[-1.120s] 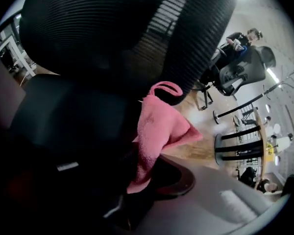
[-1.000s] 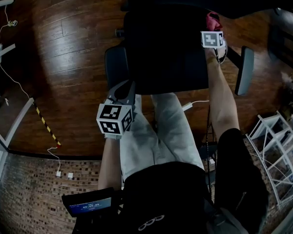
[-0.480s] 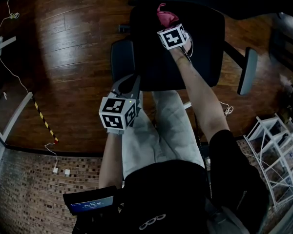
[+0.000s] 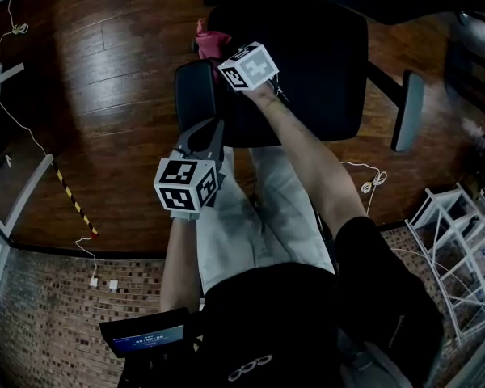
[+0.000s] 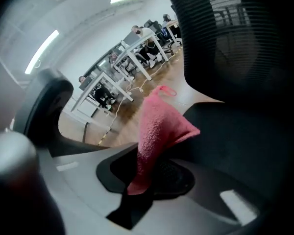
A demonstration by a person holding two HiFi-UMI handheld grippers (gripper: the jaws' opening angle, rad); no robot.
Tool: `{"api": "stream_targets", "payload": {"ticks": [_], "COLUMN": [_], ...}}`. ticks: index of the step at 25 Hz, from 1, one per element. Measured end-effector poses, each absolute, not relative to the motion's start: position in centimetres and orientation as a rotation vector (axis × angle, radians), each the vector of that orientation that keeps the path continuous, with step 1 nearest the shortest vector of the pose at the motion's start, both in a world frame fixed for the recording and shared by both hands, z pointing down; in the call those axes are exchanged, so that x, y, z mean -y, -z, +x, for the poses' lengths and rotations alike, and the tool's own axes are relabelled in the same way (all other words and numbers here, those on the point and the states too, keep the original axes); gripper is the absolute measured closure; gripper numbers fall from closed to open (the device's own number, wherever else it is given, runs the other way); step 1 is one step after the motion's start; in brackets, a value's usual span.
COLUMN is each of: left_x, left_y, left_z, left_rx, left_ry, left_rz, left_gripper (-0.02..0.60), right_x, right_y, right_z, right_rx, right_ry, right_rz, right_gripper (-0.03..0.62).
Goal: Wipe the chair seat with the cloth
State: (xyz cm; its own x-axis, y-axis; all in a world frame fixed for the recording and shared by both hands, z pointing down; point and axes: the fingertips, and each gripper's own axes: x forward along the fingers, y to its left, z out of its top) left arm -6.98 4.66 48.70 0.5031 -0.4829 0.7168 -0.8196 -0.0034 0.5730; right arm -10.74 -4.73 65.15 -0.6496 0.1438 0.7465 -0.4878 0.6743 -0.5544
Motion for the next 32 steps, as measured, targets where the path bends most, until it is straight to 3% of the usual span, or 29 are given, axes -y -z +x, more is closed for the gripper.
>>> {"api": "stream_targets", "payload": {"ticks": [9, 32], "left_x": [-4.5, -4.5], "left_y": [-48.9, -48.7], "left_z": [-7.5, -7.6], "left_rx": [1.145, 1.244], "left_ry": [-0.402, -0.455], "left_rz": [1.647, 1.666], "left_gripper": [0.588, 0.588], "right_x": [6.9, 12.1], "right_y": [-67.5, -67.3], "right_z": [-3.6, 30.7], "right_rx": [2.003, 1.567], "right_ry": [-0.949, -0.813], "right_rz": [0.427, 0.951], "right_gripper": [0.531, 0.531]}}
